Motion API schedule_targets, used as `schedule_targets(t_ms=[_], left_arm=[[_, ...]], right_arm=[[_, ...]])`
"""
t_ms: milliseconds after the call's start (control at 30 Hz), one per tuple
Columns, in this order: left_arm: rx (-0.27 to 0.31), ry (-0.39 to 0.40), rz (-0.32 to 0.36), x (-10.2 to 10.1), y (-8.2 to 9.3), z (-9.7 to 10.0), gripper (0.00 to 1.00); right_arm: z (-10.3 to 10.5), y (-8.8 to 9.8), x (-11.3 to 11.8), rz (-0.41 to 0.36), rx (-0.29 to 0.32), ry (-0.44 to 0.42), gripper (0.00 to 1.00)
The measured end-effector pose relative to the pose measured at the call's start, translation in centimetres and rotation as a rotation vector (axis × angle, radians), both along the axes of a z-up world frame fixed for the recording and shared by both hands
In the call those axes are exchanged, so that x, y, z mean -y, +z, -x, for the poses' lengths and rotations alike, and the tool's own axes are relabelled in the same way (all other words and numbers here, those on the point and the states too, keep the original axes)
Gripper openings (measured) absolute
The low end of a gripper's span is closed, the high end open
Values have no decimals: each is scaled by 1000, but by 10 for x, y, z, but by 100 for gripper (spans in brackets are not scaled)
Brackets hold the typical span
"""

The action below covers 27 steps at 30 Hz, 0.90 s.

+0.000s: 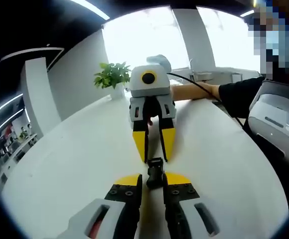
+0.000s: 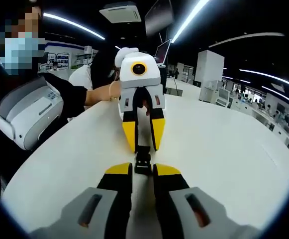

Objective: Snap the two parts of the plastic buckle together until the buckle closes and remains connected.

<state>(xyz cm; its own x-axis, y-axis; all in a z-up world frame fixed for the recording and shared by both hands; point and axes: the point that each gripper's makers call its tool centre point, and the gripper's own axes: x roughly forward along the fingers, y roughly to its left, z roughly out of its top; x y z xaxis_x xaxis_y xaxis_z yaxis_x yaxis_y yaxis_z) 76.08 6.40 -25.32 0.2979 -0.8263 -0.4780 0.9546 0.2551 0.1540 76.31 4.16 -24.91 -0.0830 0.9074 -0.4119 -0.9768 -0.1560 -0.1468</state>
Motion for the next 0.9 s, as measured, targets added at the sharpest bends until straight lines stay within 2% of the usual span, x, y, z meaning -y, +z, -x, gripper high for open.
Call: schedule_targets(t_ms=[133,333,600,900], left_arm=[[-51,21,11,-2,-1,0,15],[-78,23,18,-1,-2,2,13],[-85,21,26,0,-3,3,12],[-83,33,16,1,-3,3,11]], right_arm=[[1,-1,0,7,-24,-11,15],[3,-2,0,8,-44,-5,13],[3,-3,0,10,-61,-15,12],[3,-3,-1,16,-53,-22,11]])
